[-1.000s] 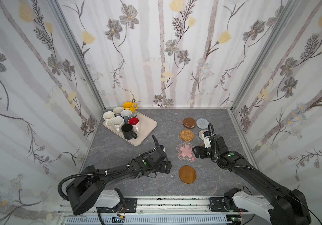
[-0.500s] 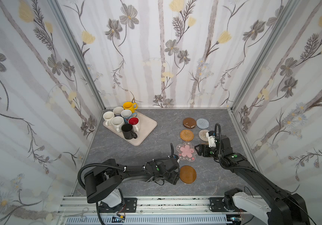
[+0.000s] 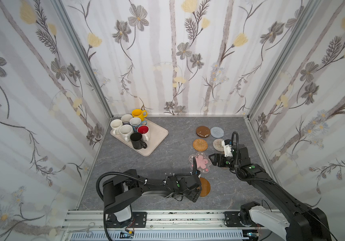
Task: Place cups on coasters
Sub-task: Move the coaster to the bottom-center of the table.
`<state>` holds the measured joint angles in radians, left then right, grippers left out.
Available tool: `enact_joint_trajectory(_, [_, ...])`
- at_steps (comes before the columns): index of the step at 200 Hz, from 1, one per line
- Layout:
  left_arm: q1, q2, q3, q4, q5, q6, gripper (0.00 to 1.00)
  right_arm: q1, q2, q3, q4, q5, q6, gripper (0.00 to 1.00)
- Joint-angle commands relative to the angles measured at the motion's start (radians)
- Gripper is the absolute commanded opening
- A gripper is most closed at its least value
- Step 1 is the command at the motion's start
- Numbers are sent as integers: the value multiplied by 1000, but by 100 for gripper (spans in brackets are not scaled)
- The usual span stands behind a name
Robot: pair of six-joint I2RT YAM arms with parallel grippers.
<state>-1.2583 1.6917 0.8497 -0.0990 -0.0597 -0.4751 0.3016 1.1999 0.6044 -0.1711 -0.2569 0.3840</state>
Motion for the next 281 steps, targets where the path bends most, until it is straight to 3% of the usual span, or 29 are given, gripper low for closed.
enact_joint_trajectory(1, [-12, 32, 21, -34, -9, -36, 86, -1, -1, -6, 46, -15, 0, 85])
enact_joint_trajectory(90, [-79, -1, 37, -87, -78, -14, 91, -11, 0, -14, 61, -38, 0, 85])
enact_joint_trajectory(134, [-95, 48, 62, -109, -124, -32, 95, -14, -3, -15, 62, -39, 0, 85])
enact_joint_trajectory(222, [-80, 122, 122, -139, -233, -117, 93, -15, -6, -21, 68, -50, 2, 85])
enact_joint_trajectory(281, [-78, 139, 158, -137, -219, -98, 94, -17, -16, -22, 71, -61, -5, 87])
